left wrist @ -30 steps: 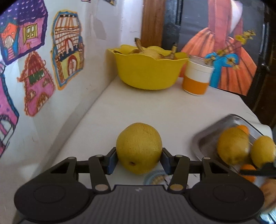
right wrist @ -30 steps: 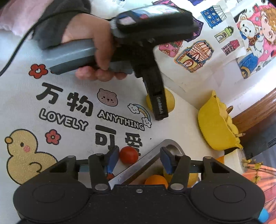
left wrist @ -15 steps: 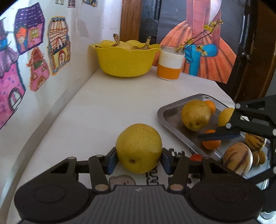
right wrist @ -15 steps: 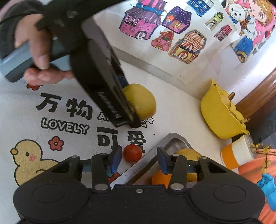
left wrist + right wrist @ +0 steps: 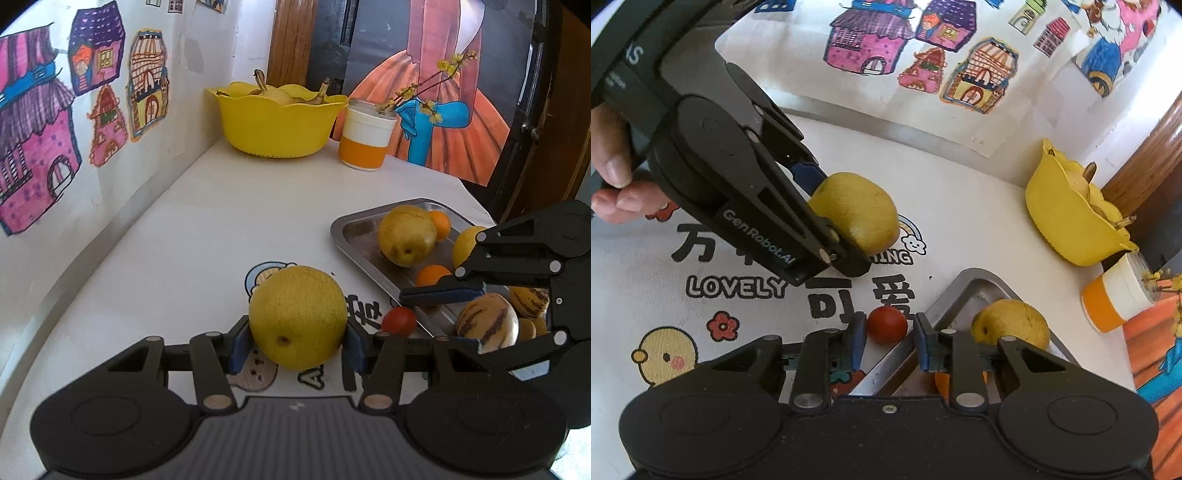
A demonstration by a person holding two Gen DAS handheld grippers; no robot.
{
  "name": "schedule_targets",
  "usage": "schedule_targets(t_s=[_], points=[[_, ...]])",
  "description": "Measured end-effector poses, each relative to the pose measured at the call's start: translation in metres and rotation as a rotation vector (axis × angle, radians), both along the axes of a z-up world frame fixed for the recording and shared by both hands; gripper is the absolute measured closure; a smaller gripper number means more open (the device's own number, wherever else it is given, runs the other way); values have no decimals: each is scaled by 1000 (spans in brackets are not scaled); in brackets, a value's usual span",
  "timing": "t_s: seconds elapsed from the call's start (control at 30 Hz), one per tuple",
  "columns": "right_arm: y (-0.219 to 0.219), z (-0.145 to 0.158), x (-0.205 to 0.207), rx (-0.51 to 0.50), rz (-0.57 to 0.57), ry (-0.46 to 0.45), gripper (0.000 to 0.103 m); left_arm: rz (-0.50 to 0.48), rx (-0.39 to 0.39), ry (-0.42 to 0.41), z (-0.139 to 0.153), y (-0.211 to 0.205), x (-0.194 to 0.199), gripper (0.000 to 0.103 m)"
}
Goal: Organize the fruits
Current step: 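Carry the pear and tomato onto the tray and open both tools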
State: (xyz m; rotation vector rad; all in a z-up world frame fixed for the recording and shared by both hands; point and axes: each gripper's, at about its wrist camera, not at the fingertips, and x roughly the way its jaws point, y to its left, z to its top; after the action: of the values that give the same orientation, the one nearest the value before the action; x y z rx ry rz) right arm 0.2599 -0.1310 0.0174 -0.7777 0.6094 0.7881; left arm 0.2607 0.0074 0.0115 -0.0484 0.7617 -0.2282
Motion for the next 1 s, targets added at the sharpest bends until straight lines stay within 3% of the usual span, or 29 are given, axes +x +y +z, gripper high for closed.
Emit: schedule_targets(t_s=[0.5,1.0], points=[[0,-6,-29,1,-34,-107,80,55,-70,16,4,4,-40,47],[-22,13,-86,103,-88,-192,80,62,-97,9,7,-10,-75,47]])
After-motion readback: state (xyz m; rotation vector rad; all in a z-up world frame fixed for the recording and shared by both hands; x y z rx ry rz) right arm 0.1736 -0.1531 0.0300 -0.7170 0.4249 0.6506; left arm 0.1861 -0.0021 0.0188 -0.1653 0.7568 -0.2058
